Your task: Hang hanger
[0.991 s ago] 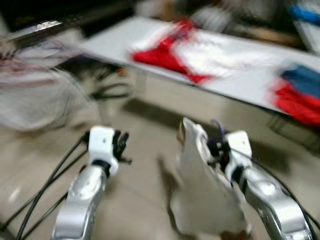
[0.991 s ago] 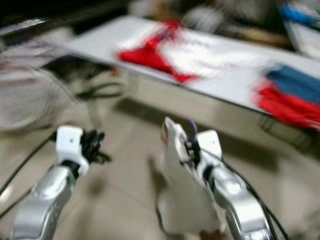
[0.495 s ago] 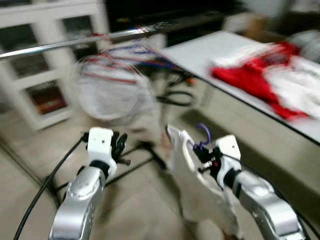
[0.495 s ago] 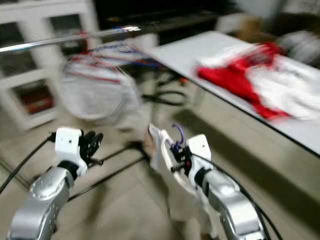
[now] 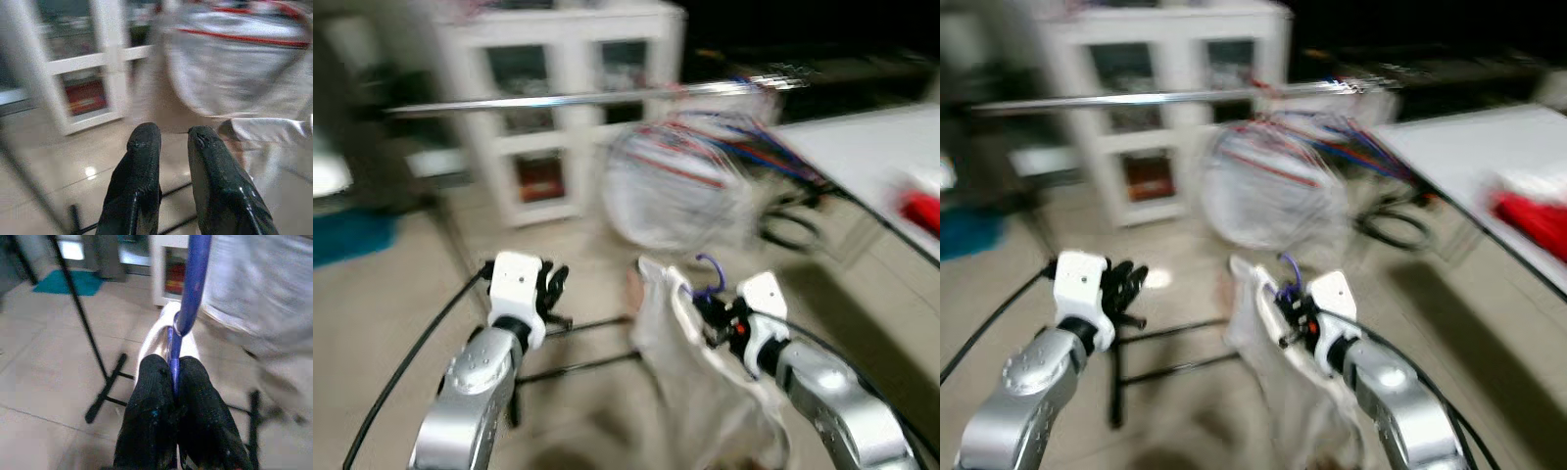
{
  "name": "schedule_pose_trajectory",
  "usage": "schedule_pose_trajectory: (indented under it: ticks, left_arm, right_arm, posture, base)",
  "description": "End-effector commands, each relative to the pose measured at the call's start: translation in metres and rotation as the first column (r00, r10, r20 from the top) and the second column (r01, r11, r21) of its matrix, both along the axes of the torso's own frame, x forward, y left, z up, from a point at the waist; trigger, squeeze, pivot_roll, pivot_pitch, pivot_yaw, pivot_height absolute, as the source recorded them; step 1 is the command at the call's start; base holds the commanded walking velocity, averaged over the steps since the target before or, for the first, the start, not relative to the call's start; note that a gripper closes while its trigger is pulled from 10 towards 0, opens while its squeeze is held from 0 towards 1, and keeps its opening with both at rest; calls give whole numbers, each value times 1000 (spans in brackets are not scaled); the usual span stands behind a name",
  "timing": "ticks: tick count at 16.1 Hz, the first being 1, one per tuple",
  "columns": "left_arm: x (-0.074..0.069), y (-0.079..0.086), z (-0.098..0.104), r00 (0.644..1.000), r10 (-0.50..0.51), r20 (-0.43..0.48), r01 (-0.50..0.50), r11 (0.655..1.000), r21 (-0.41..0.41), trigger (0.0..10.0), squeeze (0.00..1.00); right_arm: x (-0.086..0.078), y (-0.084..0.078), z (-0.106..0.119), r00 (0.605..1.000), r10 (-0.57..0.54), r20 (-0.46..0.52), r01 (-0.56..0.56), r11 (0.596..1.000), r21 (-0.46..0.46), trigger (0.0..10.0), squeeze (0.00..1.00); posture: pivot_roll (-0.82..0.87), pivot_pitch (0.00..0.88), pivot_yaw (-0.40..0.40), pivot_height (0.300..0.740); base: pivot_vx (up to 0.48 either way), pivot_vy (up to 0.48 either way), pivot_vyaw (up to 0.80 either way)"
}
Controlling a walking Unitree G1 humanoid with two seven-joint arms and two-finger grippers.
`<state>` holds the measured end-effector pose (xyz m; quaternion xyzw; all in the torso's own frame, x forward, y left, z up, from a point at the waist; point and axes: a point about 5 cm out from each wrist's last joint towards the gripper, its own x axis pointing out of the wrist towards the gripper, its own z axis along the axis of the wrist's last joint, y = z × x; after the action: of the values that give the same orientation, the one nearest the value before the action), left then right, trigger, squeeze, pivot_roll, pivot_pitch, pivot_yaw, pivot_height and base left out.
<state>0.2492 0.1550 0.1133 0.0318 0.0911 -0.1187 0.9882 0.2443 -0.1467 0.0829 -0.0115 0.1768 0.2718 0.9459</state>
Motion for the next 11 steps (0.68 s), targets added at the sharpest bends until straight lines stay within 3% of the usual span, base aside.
schedule_pose_trajectory:
  ticks: [1,6,10,11]
  left_arm:
    - [1,6,2,1000,13,1,-13,1000,11,10000,0]
    - [4,3,4,1000,-3,7,3,1000,16,10000,0]
    - [2,2,4,1000,-20,12,20,999,36,10000,0]
    - [1,1,5,1000,-23,13,23,999,38,10000,0]
  right_arm:
    - [3,7,8,999,35,41,-36,999,20,10000,0]
    - [5,4,13,998,6,69,-8,1000,16,10000,0]
    - [10,7,22,992,-51,115,44,997,67,10000,0]
    - [15,4,23,985,-94,147,90,995,39,10000,0]
  posture:
    - [154,0,8,740]
    - [153,0,15,740]
    - [163,0,6,740]
    - [163,0,4,740]
  base:
    - [352,0,800]
    - [354,0,800]
    - [354,0,0]
    - [352,0,0]
